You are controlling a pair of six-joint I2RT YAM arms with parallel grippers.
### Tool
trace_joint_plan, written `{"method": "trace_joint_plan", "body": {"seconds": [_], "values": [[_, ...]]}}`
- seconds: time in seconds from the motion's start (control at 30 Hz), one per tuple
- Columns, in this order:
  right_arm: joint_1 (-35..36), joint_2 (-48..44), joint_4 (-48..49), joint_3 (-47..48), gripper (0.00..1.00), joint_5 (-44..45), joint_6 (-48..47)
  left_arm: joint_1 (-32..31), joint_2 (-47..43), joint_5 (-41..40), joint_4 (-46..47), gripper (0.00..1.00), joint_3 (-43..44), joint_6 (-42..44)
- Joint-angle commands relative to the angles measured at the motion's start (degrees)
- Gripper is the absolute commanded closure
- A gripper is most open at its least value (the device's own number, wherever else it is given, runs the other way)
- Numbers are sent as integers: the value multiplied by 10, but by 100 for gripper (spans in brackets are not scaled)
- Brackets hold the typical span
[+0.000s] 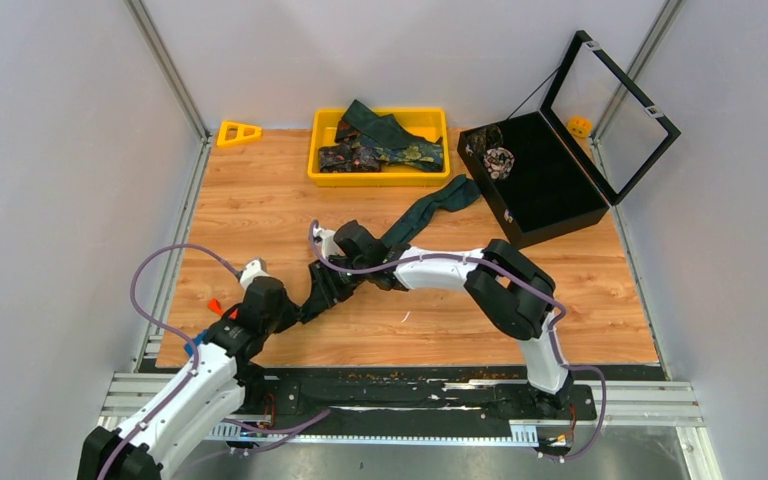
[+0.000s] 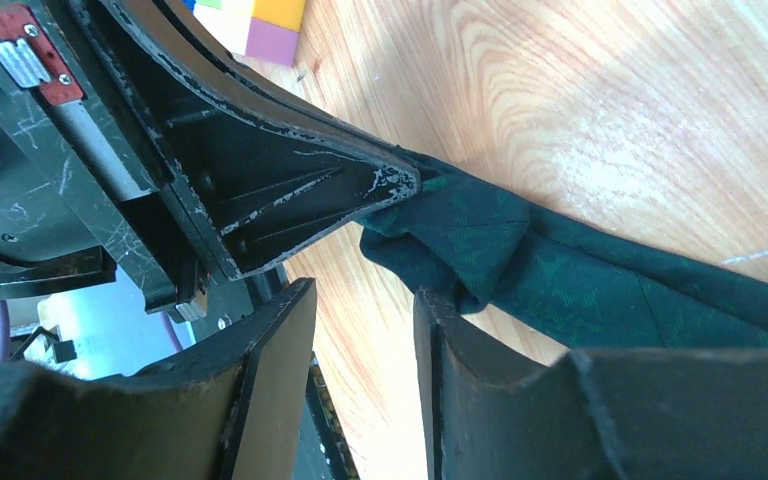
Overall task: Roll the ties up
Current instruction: Roll the tie at the center of the board.
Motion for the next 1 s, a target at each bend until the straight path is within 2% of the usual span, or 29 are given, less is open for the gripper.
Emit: {"method": "trace_joint_plan", "body": {"seconds": [0.0, 0.53, 0.6, 0.97], "values": [[-1, 13, 41, 27, 58, -18, 9, 1, -13, -8, -19, 100, 33, 8], [-15, -13, 38, 46, 58, 49, 0, 0, -36, -23, -97, 100, 82, 23], [-14, -2, 14, 63, 59, 49, -3, 1, -39, -23, -100, 100, 85, 23], [2, 30, 32, 49, 66, 31, 5, 1, -34, -23, -100, 100, 92, 24]]}}
